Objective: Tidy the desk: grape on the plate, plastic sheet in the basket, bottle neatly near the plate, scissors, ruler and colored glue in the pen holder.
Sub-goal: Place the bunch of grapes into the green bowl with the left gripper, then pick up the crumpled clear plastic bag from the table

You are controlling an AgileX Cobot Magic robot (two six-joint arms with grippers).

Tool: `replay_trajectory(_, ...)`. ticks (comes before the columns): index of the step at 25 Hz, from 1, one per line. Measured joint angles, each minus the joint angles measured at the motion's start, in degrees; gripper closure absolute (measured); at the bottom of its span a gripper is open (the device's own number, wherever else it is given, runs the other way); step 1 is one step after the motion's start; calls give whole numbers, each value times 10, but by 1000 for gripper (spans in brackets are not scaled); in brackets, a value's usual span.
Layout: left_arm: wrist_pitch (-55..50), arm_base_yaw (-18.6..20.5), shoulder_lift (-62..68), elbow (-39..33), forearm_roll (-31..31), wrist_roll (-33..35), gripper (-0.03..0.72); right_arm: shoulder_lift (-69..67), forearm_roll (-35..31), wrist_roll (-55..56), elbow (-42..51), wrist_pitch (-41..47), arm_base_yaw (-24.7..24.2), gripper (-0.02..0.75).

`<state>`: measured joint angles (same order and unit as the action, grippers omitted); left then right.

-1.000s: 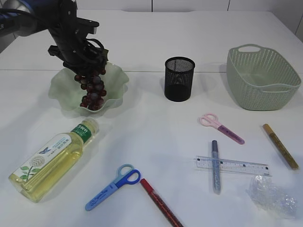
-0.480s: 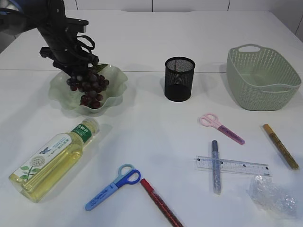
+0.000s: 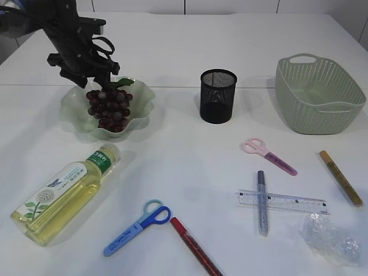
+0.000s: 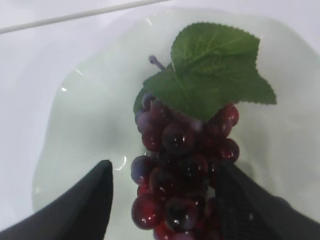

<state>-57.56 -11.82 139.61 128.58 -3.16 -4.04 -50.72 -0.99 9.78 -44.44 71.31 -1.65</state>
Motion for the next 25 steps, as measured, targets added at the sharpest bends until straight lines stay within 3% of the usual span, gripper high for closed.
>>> replay_trajectory(10,-112,0,-33,86,2,0,211,0,1,0,0,0,0,263)
replay_trajectory(15,-137,0,-69,91,11,0,211,0,-5,0,0,0,0,263)
replay_trajectory(25,-142,-5,-190,83,75,0,211,-53,-78,13,-2,0,0,262)
